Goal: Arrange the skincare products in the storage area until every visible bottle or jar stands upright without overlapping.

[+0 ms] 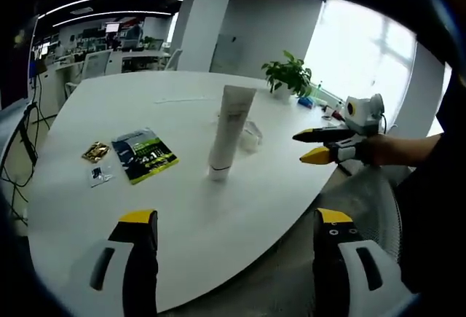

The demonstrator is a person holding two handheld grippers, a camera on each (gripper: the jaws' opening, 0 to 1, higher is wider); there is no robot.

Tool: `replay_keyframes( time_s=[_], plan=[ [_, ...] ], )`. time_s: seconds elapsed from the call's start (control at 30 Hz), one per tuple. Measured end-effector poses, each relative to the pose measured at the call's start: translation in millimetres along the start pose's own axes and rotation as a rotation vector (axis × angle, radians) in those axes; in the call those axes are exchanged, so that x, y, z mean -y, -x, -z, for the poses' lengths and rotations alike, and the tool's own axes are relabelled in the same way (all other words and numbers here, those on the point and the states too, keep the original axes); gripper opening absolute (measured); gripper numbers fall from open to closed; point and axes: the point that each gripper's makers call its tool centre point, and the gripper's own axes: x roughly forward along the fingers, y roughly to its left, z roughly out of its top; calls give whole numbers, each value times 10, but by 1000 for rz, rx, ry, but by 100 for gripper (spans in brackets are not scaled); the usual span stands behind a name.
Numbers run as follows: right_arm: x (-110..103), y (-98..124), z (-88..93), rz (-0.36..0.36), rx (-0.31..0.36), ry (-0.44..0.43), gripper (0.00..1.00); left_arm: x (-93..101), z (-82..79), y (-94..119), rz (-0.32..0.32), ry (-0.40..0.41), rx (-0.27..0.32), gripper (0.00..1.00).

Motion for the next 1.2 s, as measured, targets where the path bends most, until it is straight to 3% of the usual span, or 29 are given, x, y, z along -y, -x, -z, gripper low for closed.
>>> replay_keyframes(
  time_s=[0.73, 1.2],
  plan=[
    [286, -442, -38, -19, -101, 17, 61, -70, 9, 6, -17, 82, 2, 79],
    [711, -764, -30, 30, -192, 1, 55, -68, 38, -1, -5, 92, -18, 79]
  ],
)
